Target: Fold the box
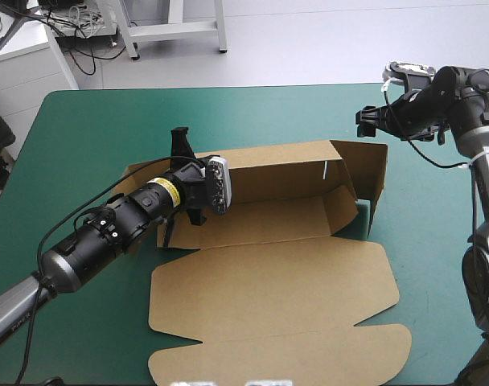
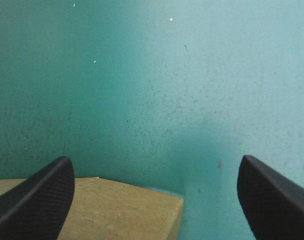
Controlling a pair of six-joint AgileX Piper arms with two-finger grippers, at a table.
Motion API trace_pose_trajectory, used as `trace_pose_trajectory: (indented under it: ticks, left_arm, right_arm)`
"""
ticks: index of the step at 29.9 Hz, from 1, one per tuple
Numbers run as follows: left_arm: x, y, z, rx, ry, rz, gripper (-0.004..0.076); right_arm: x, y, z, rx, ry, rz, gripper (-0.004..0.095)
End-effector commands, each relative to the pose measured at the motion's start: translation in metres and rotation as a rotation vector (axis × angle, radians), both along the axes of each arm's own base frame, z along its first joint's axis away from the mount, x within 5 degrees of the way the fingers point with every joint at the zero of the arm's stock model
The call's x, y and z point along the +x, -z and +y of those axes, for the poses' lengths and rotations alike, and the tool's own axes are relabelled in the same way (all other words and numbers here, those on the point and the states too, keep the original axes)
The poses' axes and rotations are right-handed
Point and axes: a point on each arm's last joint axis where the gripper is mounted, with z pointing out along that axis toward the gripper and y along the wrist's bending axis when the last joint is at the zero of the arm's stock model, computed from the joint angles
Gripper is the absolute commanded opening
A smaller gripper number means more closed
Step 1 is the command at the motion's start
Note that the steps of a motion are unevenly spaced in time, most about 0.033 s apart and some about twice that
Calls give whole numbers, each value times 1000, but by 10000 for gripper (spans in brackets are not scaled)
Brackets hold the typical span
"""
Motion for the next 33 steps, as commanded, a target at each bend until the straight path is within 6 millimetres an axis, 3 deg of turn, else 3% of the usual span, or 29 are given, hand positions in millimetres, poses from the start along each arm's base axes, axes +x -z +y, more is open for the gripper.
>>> trace_pose_trajectory:
  ticks: [1,7,14,21,25,33]
  left_arm:
    - [-3,-24,0,-95,13,-79,15]
    - [0,-17,-1,-67,4,-46,15]
    - [2,-14,-3,-62,5,-41,15]
    - [3,-12,-3,-56,1,-30,15]
    - [4,-10,-3,-48,-2,-20,15]
    - [9,2,-6,2,-12,24,15]
  right_arm:
    - [-1,-18,-1,33,3,-79,809]
    - [-5,-1,0,-11,-81,68,809]
    - [-8,8,5,46,-108,109,809]
    - [-15,7,9,64,-173,98,809]
    - [-24,20,9,49,-212,110,809]
    - [-51,28,10,47,-222,-57,809]
